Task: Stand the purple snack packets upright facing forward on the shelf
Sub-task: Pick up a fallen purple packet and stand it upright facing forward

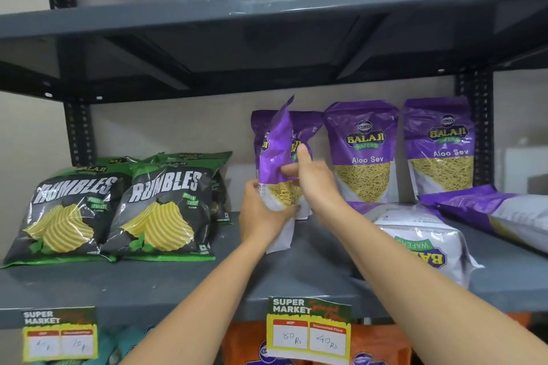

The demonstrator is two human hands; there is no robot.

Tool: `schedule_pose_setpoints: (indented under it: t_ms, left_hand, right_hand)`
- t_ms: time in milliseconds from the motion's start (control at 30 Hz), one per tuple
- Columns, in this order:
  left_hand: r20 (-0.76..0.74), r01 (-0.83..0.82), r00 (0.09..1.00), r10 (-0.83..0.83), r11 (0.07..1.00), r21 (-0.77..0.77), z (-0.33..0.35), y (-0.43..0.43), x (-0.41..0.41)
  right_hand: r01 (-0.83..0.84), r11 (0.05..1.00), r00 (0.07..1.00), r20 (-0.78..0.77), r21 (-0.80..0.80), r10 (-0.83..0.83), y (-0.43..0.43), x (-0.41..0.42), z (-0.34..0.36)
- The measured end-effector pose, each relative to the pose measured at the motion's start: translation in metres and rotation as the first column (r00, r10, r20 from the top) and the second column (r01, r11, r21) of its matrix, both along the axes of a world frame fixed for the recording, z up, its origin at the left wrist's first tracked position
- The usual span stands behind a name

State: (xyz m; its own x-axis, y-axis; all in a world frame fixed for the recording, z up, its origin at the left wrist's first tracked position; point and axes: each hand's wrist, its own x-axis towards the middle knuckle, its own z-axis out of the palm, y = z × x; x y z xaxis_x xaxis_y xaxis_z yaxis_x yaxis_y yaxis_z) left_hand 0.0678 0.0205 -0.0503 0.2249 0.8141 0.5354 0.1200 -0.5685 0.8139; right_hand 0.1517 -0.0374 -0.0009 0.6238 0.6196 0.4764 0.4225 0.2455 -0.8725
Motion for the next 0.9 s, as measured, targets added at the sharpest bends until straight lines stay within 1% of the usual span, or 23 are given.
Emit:
schedule_pose_setpoints:
  t_ms: [100, 167, 200, 233, 300, 333, 367, 433, 500, 567, 667, 767, 833, 900]
  left_hand:
    - [0.161, 0.124, 0.981, -0.109, 0.988, -0.087, -0.001, 0.017, -0.007]
    - [0.202, 0.234, 0.959, -0.199, 0.957, -0.172, 0.0, 0.027, -0.016]
    - [0.208, 0.292, 0.946, -0.249, 0.932, -0.214, 0.001, 0.032, -0.021]
    - [0.214, 0.353, 0.929, -0.304, 0.901, -0.252, 0.002, 0.036, -0.027]
    - [0.224, 0.46, 0.886, -0.407, 0.834, -0.304, 0.006, 0.044, -0.037]
    - [0.221, 0.493, 0.869, -0.442, 0.808, -0.322, 0.008, 0.048, -0.042]
    - [0.212, 0.507, 0.862, -0.461, 0.793, -0.337, 0.009, 0.052, -0.044]
    - [0.199, 0.514, 0.858, -0.474, 0.786, -0.343, 0.01, 0.056, -0.046]
    - [0.223, 0.515, 0.857, -0.465, 0.793, -0.326, 0.01, 0.055, -0.044]
    - [0.247, 0.497, 0.865, -0.436, 0.812, -0.306, 0.007, 0.055, -0.042]
    - [0.288, 0.455, 0.88, -0.378, 0.844, -0.283, 0.004, 0.061, -0.041]
    - [0.33, 0.448, 0.876, -0.351, 0.845, -0.293, 0.003, 0.063, -0.042]
    - [0.358, 0.428, 0.881, -0.31, 0.845, -0.321, 0.001, 0.062, -0.04]
    - [0.357, 0.427, 0.882, -0.308, 0.842, -0.33, 0.0, 0.061, -0.037]
  right_hand:
    - [0.087, 0.993, 0.994, -0.069, 0.079, -0.082, 0.007, 0.016, 0.005]
    - [0.126, 0.99, 0.986, -0.119, 0.069, -0.118, 0.013, 0.023, 0.006]
    - [0.087, 0.994, 0.982, -0.172, 0.06, -0.076, 0.015, 0.023, 0.007]
    - [-0.001, 0.998, 0.969, -0.247, 0.064, 0.017, 0.017, 0.023, 0.009]
    - [-0.196, 0.978, 0.899, -0.385, 0.071, 0.209, 0.019, 0.019, 0.015]
    - [-0.244, 0.968, 0.88, -0.408, 0.053, 0.244, 0.019, 0.018, 0.017]
    - [-0.258, 0.966, 0.878, -0.41, 0.028, 0.247, 0.02, 0.019, 0.018]
    - [-0.207, 0.978, 0.907, -0.374, 0.006, 0.194, 0.023, 0.023, 0.015]
    - [-0.124, 0.991, 0.936, -0.326, 0.05, 0.133, 0.026, 0.025, 0.012]
    - [-0.054, 0.997, 0.96, -0.272, 0.06, 0.068, 0.03, 0.027, 0.007]
    - [0.051, 0.996, 0.972, -0.234, 0.075, -0.032, 0.035, 0.026, 0.003]
    - [0.164, 0.981, 0.966, -0.219, 0.1, -0.139, 0.033, 0.024, 0.0]
    - [0.184, 0.975, 0.962, -0.226, 0.123, -0.153, 0.032, 0.022, -0.001]
    - [0.108, 0.986, 0.963, -0.26, 0.128, -0.071, 0.032, 0.02, -0.001]
